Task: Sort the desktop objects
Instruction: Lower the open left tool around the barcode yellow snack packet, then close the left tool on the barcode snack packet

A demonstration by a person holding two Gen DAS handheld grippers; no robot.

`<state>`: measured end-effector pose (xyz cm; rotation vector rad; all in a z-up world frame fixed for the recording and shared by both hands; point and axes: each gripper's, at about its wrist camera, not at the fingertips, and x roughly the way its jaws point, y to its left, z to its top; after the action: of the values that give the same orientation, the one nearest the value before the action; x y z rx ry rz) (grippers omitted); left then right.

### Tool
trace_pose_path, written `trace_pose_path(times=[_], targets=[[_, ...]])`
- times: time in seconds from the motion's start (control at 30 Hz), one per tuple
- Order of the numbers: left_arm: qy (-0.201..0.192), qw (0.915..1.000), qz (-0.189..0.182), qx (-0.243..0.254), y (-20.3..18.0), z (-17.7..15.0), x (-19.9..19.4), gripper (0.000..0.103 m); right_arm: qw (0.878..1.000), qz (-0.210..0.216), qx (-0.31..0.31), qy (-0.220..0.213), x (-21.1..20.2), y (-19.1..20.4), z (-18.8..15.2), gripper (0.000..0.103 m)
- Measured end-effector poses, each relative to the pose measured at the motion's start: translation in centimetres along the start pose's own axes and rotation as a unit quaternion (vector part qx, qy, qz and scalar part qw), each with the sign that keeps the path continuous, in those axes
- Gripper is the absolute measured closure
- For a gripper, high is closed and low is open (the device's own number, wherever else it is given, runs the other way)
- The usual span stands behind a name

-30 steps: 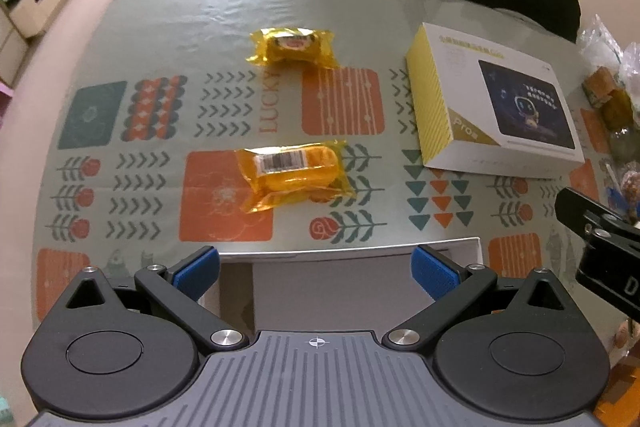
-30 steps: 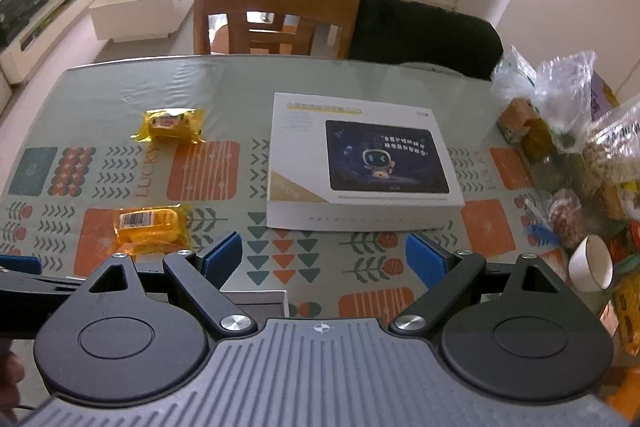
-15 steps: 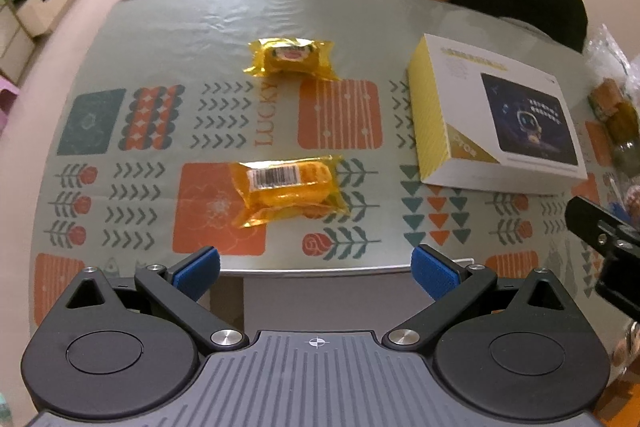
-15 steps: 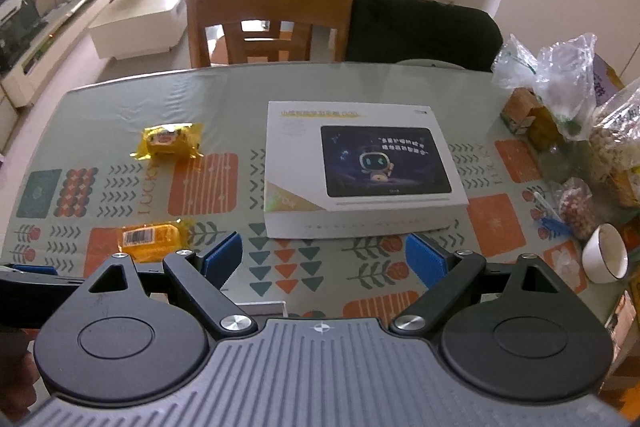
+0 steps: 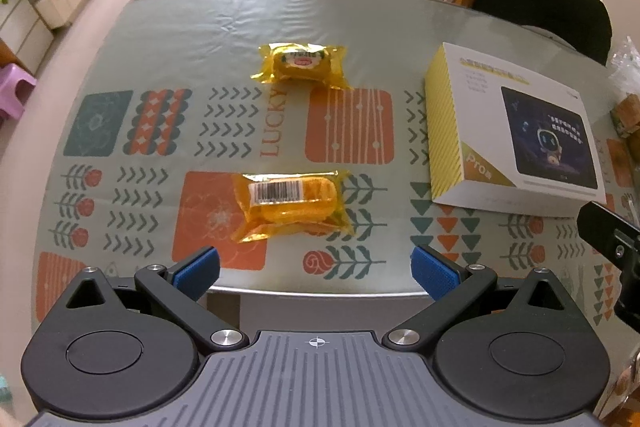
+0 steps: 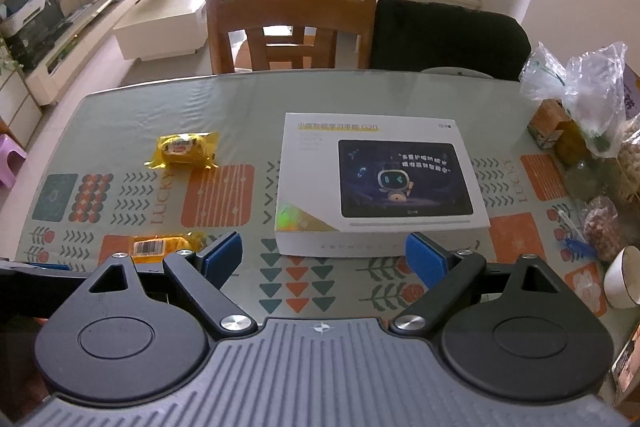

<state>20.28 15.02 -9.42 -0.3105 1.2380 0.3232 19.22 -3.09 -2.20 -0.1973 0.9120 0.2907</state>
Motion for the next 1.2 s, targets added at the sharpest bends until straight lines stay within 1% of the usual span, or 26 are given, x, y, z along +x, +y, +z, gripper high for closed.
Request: trace_pose_path(times=[0.2,0.33,0.57,0.67,0.83,1.07,1.2], targets=[[0.013,0.9997,0.007,-0.020,0.0,1.2,1.2,0.000,1.000,0.007,-0.002,0.002,1.2,-0.2,1.1,0.000],[0.022,0.9995,0.014,-0.017,-0.1,1.9,2.5,0.000,1.000,0.010,-0.007,0.011,2.5,0.0,1.5,0.000],[0.048,0.9986,0.008,-0.021,0.1,3.0,5.0,0.000,1.000,0.014,-0.009,0.023,4.4,0.4,2.1,0.000],[0.054,0.9983,0.012,-0.017,0.1,3.3,5.9,0.000,1.000,0.012,-0.008,0.027,5.1,0.5,2.3,0.000],[0.069,0.9972,0.016,-0.024,0.6,3.8,7.7,0.000,0.999,0.012,-0.009,0.034,6.1,0.9,2.6,0.000],[0.086,0.9956,0.032,-0.017,1.3,4.2,10.1,0.000,0.999,0.008,-0.016,0.043,7.6,1.5,2.7,0.000],[0.098,0.9943,0.034,-0.028,1.7,4.5,11.7,0.000,0.999,0.009,-0.021,0.049,8.4,2.1,3.0,0.000]])
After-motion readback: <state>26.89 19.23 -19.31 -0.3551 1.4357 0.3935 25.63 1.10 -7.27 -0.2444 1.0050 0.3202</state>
